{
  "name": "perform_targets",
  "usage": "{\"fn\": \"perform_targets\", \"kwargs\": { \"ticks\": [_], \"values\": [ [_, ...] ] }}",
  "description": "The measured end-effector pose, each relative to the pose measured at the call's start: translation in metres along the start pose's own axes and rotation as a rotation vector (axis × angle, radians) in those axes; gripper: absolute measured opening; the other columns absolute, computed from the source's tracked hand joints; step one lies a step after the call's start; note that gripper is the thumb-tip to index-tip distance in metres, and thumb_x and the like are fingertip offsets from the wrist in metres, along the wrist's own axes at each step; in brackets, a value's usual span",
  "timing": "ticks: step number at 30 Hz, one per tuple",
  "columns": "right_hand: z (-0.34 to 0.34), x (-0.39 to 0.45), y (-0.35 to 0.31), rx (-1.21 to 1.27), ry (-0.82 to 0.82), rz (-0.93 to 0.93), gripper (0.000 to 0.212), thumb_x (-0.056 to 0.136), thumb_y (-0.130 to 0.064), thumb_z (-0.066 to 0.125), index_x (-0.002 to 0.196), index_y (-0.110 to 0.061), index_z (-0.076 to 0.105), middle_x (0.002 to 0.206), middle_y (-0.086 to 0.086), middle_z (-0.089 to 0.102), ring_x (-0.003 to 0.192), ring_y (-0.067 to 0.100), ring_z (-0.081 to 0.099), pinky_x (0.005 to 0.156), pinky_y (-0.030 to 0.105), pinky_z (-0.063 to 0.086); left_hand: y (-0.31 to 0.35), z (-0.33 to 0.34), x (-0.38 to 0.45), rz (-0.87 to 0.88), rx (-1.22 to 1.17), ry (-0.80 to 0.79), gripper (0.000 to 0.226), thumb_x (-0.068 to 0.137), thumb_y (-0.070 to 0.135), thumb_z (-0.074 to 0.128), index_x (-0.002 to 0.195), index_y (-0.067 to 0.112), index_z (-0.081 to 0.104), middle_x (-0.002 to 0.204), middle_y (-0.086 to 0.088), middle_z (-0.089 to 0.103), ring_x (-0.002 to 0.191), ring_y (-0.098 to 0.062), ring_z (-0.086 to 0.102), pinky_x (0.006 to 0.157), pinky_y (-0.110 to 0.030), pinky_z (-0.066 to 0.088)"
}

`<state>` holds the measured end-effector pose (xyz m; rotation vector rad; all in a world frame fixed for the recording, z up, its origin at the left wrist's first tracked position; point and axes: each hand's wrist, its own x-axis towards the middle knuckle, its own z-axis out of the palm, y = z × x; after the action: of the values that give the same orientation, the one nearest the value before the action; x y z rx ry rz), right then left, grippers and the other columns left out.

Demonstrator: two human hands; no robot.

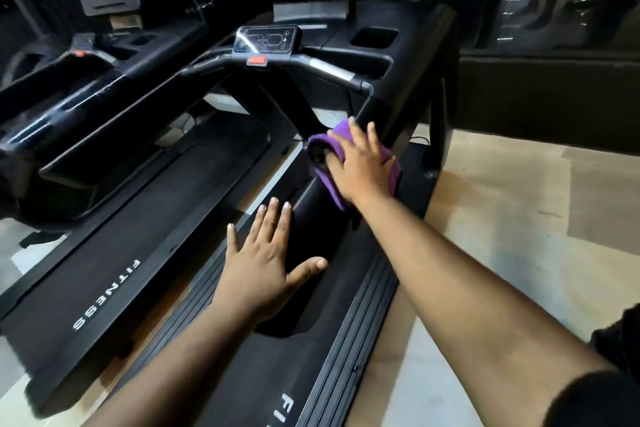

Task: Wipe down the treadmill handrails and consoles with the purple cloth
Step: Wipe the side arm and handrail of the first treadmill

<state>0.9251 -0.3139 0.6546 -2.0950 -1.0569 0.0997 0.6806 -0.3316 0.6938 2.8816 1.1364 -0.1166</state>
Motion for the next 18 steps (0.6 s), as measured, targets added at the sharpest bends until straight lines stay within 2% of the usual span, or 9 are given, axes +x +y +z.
{"fn": "perform_targets", "kwargs": {
  "ticks": [2,7,9,12,14,16,18],
  "values": [
    [0.001,0.000,-0.004,-0.018,0.012,0.032,0.051,0.098,-0.053,0.049,0.147,-0.043,0.047,0.170,-0.015,0.012,0.158,0.019,-0.003,0.109,0.082,0.014,0.002,-0.001,0.008,0.009,0.013,0.006,0.121,0.065,0.101,-0.013,0.162,0.028,-0.017,0.167,0.008,-0.026,0.153,-0.007,-0.025,0.126,-0.060,-0.006],
    [0.028,-0.106,-0.001,0.196,0.029,-0.180,0.066,0.092,-0.057,0.043,0.155,-0.039,0.038,0.171,-0.014,0.007,0.158,0.019,-0.007,0.113,0.079,0.007,0.004,0.001,0.026,-0.010,-0.012,0.011,0.131,0.060,0.105,-0.009,0.162,0.024,-0.016,0.166,0.009,-0.028,0.153,-0.007,-0.026,0.126,-0.059,-0.003],
    [0.026,-0.089,0.010,0.231,0.032,-0.207,0.067,0.090,-0.055,0.045,0.154,-0.039,0.041,0.171,-0.012,0.009,0.159,0.022,-0.005,0.112,0.081,0.009,0.003,0.002,0.026,-0.005,0.013,0.005,0.128,0.061,0.106,-0.005,0.163,0.028,-0.015,0.168,0.007,-0.026,0.155,-0.009,-0.023,0.127,-0.059,-0.003],
    [0.016,-0.034,0.027,0.263,0.113,-0.138,0.062,0.087,-0.055,0.046,0.146,-0.037,0.053,0.169,-0.006,0.022,0.159,0.025,0.005,0.111,0.081,0.016,0.004,0.002,0.026,0.006,0.023,0.016,0.120,0.067,0.105,0.004,0.162,0.034,-0.014,0.170,0.004,-0.023,0.157,-0.012,-0.019,0.127,-0.059,-0.002],
    [0.014,-0.011,0.037,0.352,0.171,-0.034,0.061,0.089,-0.058,0.045,0.144,-0.035,0.056,0.169,-0.003,0.023,0.158,0.026,0.007,0.111,0.079,0.020,0.005,0.003,0.025,0.019,0.044,0.030,0.117,0.071,0.104,0.009,0.163,0.035,-0.012,0.171,0.001,-0.021,0.157,-0.015,-0.017,0.126,-0.060,-0.001],
    [0.017,-0.022,0.030,0.421,0.230,0.092,0.064,0.090,-0.061,0.046,0.147,-0.033,0.053,0.170,0.001,0.020,0.158,0.029,0.010,0.113,0.075,0.022,0.005,0.005,0.023,0.028,0.059,0.042,0.116,0.071,0.104,0.009,0.163,0.036,-0.011,0.171,-0.001,-0.020,0.158,-0.017,-0.016,0.126,-0.060,-0.001],
    [0.027,-0.063,0.011,0.449,0.260,0.105,0.067,0.091,-0.061,0.050,0.153,-0.035,0.044,0.171,0.003,0.014,0.157,0.033,0.010,0.119,0.066,0.021,0.005,0.005,0.024,0.037,0.052,0.070,0.115,0.071,0.103,0.008,0.163,0.036,-0.011,0.171,-0.002,-0.019,0.158,-0.018,-0.014,0.127,-0.060,0.001]
  ]
}}
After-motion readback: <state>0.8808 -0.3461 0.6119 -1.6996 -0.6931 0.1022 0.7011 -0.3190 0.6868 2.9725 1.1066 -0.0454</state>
